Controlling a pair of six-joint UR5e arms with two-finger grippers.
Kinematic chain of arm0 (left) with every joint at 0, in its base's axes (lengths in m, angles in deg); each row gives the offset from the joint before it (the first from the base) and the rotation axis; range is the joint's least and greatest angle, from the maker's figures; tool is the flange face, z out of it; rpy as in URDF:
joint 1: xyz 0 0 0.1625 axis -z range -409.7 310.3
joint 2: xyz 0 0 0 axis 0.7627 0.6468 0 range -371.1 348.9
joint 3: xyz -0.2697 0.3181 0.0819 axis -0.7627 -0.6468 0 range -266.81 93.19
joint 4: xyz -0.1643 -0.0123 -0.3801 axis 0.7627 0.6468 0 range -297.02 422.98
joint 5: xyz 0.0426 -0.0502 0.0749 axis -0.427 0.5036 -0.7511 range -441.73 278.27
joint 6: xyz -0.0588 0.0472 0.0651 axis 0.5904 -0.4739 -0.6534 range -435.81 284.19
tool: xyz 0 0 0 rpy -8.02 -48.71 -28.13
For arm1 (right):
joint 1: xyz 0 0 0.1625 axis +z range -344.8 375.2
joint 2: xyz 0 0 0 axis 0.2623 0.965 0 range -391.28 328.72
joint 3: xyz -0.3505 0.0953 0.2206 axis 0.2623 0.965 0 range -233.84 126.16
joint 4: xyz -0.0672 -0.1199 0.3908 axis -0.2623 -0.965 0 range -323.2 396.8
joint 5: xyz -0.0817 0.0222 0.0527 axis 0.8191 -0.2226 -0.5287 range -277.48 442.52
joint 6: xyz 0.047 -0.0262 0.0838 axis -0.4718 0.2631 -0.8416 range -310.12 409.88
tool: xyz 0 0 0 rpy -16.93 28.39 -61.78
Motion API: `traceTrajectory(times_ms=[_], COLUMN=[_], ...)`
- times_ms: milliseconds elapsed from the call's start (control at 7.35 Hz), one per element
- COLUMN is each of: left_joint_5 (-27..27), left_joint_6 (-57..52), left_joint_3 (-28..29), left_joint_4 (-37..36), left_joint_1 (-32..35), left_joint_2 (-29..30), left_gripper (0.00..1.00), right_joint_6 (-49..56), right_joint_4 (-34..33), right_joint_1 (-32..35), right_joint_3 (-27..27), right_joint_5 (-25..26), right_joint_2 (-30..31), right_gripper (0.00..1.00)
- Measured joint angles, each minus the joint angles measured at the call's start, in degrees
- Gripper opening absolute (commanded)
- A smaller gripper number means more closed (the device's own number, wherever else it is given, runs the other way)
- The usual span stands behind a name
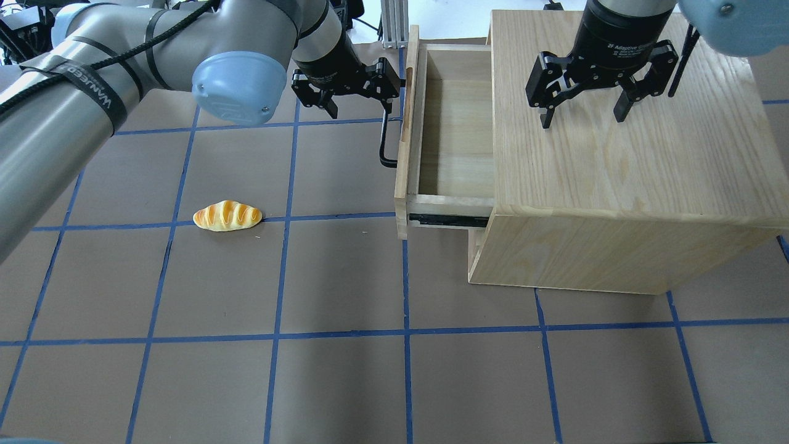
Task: Open upper drawer
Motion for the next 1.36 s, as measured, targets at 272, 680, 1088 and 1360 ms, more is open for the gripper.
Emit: traceTrajectory(times_ms=[272,680,1088,1360], left_joint_5=[0.02,-0.20,-0.75,-1.30], left_joint_6=[-0.04,-0.80,-1.62,-2.63], left_joint_3=[-0.08,-0.14,-0.24,-0.24], left_joint_4=[-0.05,-0.21,-0.23,-0.23], left_joint_1=[0.03,0.02,-0.10,-0.37], left_joint_2=[0.23,0.60,0.44,0.28], left_gripper=[1.00,1.00,1.00,1.00], right_joint_6=[-0.02,-0.05,-0.01,0.00], right_joint_4=[0.00,0.00,0.00,0.00], right_joint_1=[0.00,0.00,0.00,0.00], right_joint_3=[0.00,0.01,-0.01,0.02], right_joint_5=[0.00,0.00,0.00,0.00], right_joint_2=[0.00,0.00,0.00,0.00], right_gripper=[1.00,1.00,1.00,1.00])
